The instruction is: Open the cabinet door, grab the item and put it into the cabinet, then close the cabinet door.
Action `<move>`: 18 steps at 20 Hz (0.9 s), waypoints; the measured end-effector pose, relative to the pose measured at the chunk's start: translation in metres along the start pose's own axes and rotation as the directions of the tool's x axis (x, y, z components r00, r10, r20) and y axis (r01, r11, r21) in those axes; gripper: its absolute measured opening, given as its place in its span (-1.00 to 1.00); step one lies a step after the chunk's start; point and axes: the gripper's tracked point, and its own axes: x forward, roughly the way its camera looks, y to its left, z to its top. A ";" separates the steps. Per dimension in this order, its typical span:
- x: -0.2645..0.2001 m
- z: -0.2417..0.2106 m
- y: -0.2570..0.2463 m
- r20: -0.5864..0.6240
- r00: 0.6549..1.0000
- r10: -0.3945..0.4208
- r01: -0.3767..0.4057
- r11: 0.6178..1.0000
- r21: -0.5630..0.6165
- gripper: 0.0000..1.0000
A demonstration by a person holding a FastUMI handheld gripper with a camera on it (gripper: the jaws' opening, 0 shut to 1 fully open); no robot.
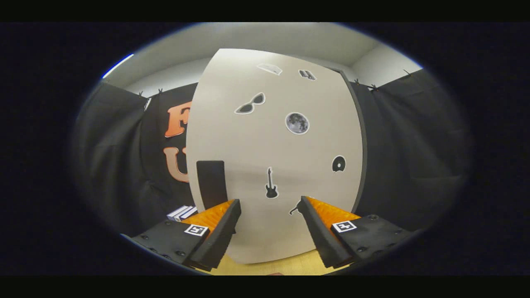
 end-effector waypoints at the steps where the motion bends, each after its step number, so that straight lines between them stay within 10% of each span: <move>1: 0.010 0.001 0.001 0.001 1.000 -0.006 0.006 1.000 0.002 0.88; 18: 0.101 -0.003 0.019 -0.033 0.999 0.019 -0.020 1.000 -0.020 0.82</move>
